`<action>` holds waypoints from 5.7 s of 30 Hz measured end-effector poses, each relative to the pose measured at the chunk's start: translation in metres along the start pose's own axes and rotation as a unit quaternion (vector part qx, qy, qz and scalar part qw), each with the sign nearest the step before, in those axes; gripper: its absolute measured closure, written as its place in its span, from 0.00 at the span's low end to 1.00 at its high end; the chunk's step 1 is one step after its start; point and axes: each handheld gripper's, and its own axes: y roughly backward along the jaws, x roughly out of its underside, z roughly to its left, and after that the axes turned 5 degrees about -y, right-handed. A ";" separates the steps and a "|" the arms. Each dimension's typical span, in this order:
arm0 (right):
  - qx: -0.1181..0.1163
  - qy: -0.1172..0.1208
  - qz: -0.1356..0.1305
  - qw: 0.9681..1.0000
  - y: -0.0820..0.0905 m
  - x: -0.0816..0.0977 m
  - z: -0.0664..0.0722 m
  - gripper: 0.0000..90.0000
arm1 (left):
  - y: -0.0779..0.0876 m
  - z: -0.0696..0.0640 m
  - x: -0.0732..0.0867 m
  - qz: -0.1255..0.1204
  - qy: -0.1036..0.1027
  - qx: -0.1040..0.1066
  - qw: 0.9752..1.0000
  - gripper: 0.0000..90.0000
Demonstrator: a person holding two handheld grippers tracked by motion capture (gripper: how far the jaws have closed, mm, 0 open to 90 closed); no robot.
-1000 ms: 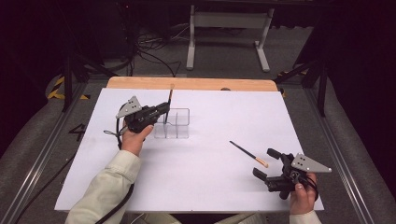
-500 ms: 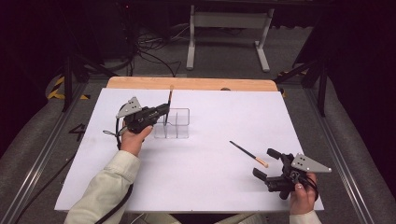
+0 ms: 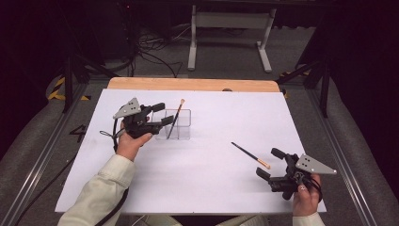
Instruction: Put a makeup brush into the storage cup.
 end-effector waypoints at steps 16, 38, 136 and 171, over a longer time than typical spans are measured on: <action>0.009 -0.002 -0.016 1.000 0.002 -0.011 0.001 0.00 | 0.048 -0.034 -0.013 0.027 -0.008 -0.010 1.000 0.16; 0.016 -0.001 0.007 1.000 -0.005 -0.037 -0.003 0.00 | 0.082 -0.038 -0.002 0.016 0.011 -0.051 0.999 0.11; 0.111 0.045 0.496 0.860 -0.120 -0.086 -0.033 0.41 | 0.114 -0.038 0.023 0.038 0.020 -0.075 0.996 0.02; 0.115 0.045 0.546 0.828 -0.133 -0.051 -0.039 0.58 | 0.110 -0.040 0.023 0.027 0.025 -0.075 0.997 0.01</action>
